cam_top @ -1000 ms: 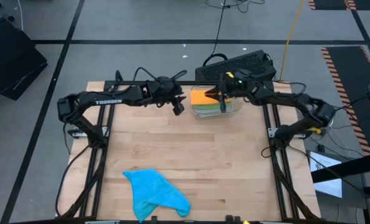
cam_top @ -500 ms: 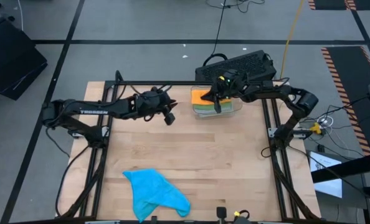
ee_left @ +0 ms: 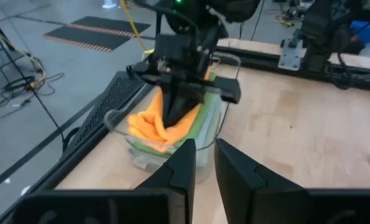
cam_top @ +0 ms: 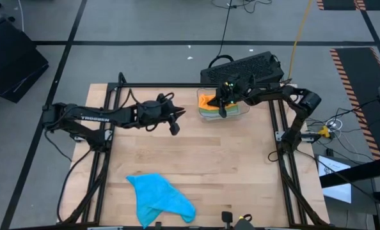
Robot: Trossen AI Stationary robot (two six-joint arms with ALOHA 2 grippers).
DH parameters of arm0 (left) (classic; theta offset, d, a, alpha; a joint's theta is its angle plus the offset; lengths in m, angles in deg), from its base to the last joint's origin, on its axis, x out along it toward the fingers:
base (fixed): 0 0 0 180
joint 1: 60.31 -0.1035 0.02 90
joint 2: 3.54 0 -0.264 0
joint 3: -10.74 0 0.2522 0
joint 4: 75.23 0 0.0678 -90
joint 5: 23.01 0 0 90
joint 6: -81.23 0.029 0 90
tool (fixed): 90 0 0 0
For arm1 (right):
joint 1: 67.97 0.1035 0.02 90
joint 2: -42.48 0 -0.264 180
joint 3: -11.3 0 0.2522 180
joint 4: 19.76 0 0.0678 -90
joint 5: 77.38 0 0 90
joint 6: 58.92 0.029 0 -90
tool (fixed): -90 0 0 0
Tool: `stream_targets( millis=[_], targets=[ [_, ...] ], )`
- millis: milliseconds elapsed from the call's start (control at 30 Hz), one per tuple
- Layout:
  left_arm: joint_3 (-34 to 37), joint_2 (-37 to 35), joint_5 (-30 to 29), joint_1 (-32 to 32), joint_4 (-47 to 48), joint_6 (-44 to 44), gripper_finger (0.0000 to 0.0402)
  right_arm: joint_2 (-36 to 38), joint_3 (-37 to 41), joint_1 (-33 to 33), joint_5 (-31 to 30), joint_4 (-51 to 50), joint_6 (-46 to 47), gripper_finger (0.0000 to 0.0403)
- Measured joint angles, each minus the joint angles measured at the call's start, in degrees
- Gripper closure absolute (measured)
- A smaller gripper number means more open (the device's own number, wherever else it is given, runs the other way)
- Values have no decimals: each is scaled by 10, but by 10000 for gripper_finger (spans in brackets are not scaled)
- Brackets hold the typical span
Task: Fold microfiber towels
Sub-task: Put the folded orange microfiber towel into the transparent bin
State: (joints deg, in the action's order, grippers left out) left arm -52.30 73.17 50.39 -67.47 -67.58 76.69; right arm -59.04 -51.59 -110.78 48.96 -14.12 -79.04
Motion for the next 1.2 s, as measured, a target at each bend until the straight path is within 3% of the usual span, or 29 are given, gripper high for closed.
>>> stream_targets(
  millis=[267,367,633,867,1200],
  targets=[
    [0,0,0,21,0,8,341,65,2,5,-2,-7,21,403],
    [0,0,-3,24,-6,12,341,80,1,6,10,32,36,403],
    [0,0,-6,27,-28,12,341,10,-2,13,14,143,79,403],
    [0,0,-6,39,-30,12,341,-64,-49,13,14,144,89,403],
    [-1,0,-5,56,-26,26,341,-71,-52,10,14,122,88,403]
  ],
)
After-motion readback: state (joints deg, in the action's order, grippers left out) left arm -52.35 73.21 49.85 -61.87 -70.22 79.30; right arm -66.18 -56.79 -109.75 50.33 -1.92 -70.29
